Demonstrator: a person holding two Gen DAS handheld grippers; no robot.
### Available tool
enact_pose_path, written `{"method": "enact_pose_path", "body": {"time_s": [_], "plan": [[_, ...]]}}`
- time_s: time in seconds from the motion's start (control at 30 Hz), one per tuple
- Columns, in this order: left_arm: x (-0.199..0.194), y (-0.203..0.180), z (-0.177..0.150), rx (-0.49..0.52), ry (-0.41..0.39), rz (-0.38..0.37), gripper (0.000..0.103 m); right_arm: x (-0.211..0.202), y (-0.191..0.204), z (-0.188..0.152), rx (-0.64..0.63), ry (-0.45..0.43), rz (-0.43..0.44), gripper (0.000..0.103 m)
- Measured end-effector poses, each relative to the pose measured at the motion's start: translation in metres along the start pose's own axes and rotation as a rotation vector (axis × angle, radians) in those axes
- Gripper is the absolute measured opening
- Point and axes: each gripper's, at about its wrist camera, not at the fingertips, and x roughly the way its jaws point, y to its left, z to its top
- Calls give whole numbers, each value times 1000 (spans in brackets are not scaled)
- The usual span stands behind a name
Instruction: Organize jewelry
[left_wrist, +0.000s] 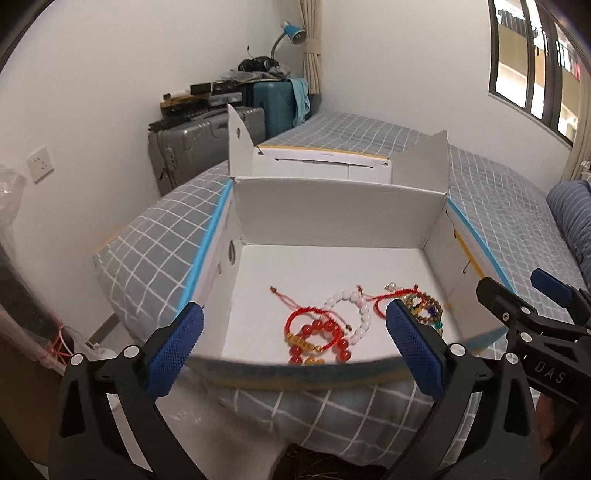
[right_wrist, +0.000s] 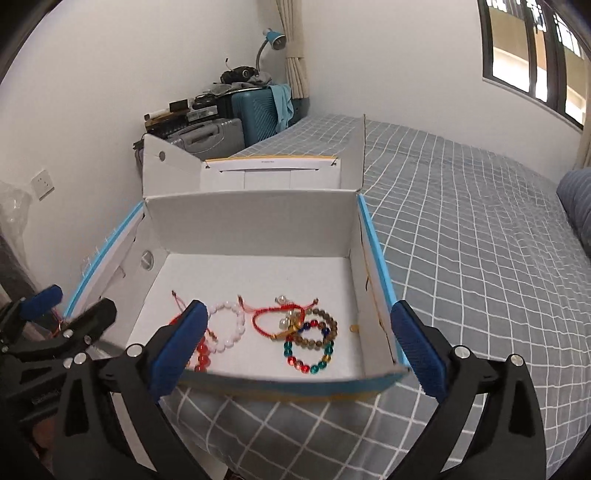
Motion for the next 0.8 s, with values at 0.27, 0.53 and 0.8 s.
{"method": "enact_pose_path", "body": {"time_s": [0.27,0.53,0.8], "plan": [[-10,4,-24,20,10,-11,97,-3,-6,-32,48,23,1,95],[-4,11,-35,6,36,2,97,7,-3,-44,16,67,-2,95],[1,12,-37,14,40,10,97,8,-3,-45,11,72,-13,95]]}}
